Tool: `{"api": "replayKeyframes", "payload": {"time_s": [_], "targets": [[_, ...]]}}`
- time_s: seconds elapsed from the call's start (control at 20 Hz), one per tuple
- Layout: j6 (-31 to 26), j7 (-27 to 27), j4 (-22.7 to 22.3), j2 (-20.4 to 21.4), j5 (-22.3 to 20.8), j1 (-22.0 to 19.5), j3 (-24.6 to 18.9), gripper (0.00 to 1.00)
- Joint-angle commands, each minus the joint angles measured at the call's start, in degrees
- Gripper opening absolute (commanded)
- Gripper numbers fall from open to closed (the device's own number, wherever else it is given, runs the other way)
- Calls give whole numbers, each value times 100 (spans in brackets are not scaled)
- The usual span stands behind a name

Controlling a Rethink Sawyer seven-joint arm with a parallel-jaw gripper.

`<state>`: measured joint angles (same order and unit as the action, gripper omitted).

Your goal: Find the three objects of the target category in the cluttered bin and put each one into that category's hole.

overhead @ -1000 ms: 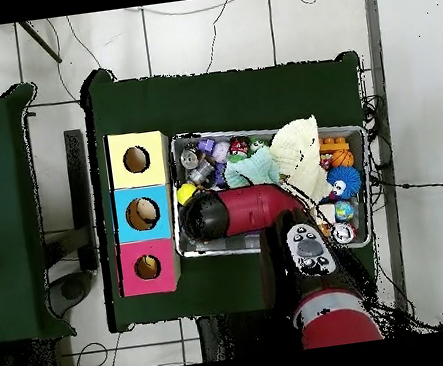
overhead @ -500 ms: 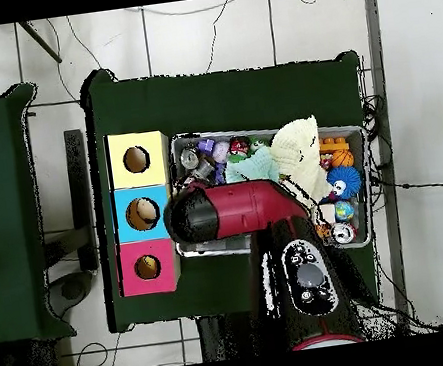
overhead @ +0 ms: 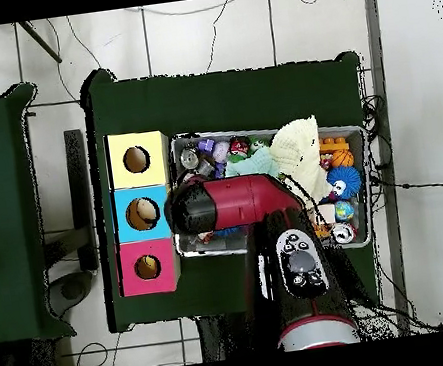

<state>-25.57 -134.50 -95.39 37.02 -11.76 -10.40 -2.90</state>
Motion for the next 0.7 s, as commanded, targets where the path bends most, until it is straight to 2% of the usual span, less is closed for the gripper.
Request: {"api": "replayKeyframes", "payload": {"time_s": [0.05, 0.35, 0.7], "targets": [[249, -727, 335, -470, 196, 20, 27, 100], [360, -758, 385, -573, 211, 61, 79, 100], [531, -928, 644, -862, 267, 244, 226, 100]]}}
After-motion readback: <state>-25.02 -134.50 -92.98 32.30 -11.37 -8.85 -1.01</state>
